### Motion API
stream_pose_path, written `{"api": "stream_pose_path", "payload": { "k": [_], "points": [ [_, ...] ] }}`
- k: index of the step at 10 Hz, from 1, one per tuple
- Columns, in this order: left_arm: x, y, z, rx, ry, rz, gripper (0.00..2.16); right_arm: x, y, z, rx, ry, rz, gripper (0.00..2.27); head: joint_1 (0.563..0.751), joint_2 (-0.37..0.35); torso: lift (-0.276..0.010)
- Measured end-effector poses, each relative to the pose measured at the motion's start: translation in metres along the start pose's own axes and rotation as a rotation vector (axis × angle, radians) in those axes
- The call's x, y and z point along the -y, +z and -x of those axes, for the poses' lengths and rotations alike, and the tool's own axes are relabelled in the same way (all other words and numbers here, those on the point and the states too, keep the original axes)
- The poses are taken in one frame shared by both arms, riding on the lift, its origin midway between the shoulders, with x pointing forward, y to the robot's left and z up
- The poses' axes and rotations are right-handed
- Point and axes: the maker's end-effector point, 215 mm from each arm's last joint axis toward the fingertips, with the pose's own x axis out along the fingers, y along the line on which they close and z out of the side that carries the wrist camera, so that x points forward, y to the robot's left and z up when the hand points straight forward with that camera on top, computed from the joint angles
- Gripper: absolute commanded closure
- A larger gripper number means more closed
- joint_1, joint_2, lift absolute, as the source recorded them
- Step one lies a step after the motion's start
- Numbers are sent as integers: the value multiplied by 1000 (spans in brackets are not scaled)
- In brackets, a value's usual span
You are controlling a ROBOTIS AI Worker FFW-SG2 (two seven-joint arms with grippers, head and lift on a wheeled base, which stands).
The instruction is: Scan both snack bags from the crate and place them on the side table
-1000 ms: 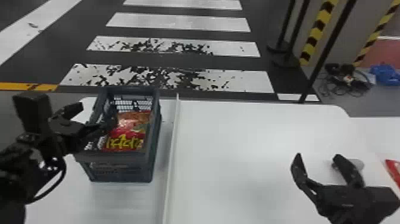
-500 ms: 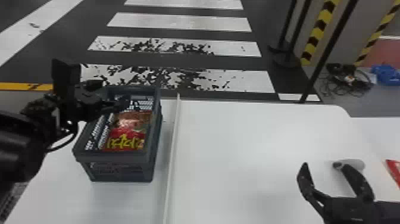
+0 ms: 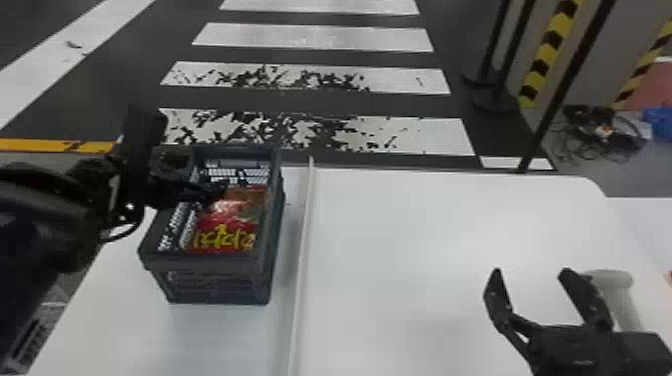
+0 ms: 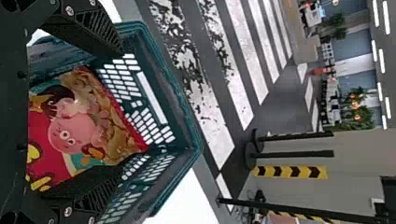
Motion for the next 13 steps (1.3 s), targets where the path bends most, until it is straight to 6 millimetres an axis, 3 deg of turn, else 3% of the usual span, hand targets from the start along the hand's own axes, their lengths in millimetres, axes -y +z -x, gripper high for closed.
{"api": "stream_pose_path", "payload": {
  "k": [5,9,13],
  "points": [
    [34,1,-27,-57,-120,-60,144,3,-2,1,-6,-7,-1,63,695,-24,-98],
    [55,-22,-50,-114,-140,-66,144,12,-3,2,-5,-22,-14,63,695,-56,-98],
    [52,-49,-60,-160,-114,-124,144,13,-7,2,-13,-24,-15,63,695,-49,-98]
  ]
}}
